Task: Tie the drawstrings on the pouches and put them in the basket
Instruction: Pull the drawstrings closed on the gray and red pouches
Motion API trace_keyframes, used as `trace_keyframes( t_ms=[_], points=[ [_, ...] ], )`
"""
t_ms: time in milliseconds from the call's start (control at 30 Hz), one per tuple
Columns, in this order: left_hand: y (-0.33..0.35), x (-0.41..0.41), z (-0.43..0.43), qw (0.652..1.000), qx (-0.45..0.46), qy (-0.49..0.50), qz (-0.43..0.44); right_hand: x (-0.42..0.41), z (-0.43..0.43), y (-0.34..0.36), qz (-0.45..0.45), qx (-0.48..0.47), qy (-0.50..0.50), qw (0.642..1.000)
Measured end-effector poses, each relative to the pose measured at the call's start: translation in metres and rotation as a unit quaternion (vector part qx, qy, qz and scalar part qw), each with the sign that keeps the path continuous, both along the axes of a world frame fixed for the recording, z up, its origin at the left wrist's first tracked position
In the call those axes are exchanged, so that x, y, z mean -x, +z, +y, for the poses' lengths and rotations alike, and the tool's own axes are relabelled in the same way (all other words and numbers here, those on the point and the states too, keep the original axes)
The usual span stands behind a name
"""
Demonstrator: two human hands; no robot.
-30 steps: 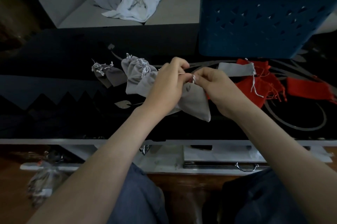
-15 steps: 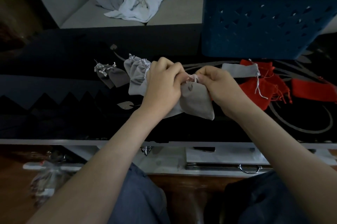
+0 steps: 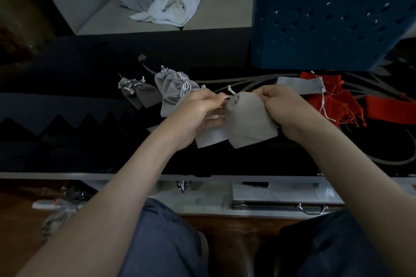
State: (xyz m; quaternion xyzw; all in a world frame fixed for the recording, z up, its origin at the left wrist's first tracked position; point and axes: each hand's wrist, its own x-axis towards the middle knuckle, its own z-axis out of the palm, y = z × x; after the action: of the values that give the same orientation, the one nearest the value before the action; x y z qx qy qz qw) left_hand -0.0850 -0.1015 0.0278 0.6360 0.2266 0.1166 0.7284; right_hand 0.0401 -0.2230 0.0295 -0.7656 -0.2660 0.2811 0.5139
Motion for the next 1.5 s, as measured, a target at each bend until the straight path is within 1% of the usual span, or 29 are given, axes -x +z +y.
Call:
trace_keyframes(
  t_ms=[100,200,300,367,467,633,767,867,900,933,1000,1033,1100,1167,1233,1300,1367,1500],
  points=[
    [-0.002,0.0,0.002,1.0,-0.01,-0.016,0.025,-0.001,0.005,-0.001,0.006,-0.015,-0.002,1.0],
    [-0.005,0.0,0.001,0.996,-0.068,0.014,0.06,-0.001,0.006,-0.004,-0.002,-0.039,0.027,0.999],
    [-0.009,0.004,0.004,0.988,-0.12,0.032,0.094,0.002,0.006,-0.005,0.057,-0.046,0.073,0.995],
    [-0.012,0.006,0.008,0.979,-0.159,0.063,0.11,0.004,0.005,-0.004,0.095,-0.04,0.102,0.989],
    [-0.014,0.01,0.011,0.963,-0.215,0.09,0.134,0.007,0.007,-0.007,0.047,-0.02,0.151,0.987],
    [-0.013,0.012,0.012,0.923,-0.332,0.11,0.162,0.015,0.02,-0.019,-0.026,0.01,0.133,0.991],
    [-0.013,0.012,0.015,0.901,-0.383,0.125,0.161,0.015,0.029,-0.027,-0.132,0.025,0.106,0.985],
    [-0.014,0.013,0.017,0.881,-0.42,0.107,0.189,0.015,0.033,-0.035,-0.225,0.049,0.106,0.967],
    [-0.013,0.013,0.018,0.879,-0.427,0.104,0.186,0.015,0.034,-0.038,-0.246,0.06,0.108,0.961],
    [-0.011,0.012,0.019,0.886,-0.42,0.103,0.165,0.013,0.034,-0.04,-0.262,0.072,0.107,0.956],
    [-0.005,0.009,0.017,0.908,-0.392,0.112,0.097,0.01,0.034,-0.043,-0.288,0.093,0.102,0.948],
    [-0.003,0.007,0.014,0.91,-0.389,0.123,0.067,0.008,0.033,-0.043,-0.299,0.098,0.097,0.944],
    [-0.001,0.002,0.007,0.902,-0.407,0.142,0.023,0.005,0.031,-0.039,-0.311,0.097,0.089,0.941],
    [-0.001,-0.006,-0.001,0.885,-0.444,0.143,-0.012,0.001,0.027,-0.035,-0.32,0.109,0.076,0.938],
    [-0.003,-0.018,-0.011,0.874,-0.468,0.117,-0.05,-0.009,0.018,-0.032,-0.359,0.147,0.048,0.921],
    [-0.006,-0.024,-0.016,0.871,-0.482,0.078,-0.057,-0.014,0.013,-0.032,-0.393,0.182,0.022,0.901],
    [-0.009,-0.033,-0.023,0.862,-0.501,0.047,-0.058,-0.025,0.001,-0.029,-0.404,0.203,-0.008,0.892],
    [-0.016,-0.043,-0.032,0.852,-0.521,0.026,-0.048,-0.048,-0.018,-0.031,-0.432,0.262,-0.054,0.861]
  ],
)
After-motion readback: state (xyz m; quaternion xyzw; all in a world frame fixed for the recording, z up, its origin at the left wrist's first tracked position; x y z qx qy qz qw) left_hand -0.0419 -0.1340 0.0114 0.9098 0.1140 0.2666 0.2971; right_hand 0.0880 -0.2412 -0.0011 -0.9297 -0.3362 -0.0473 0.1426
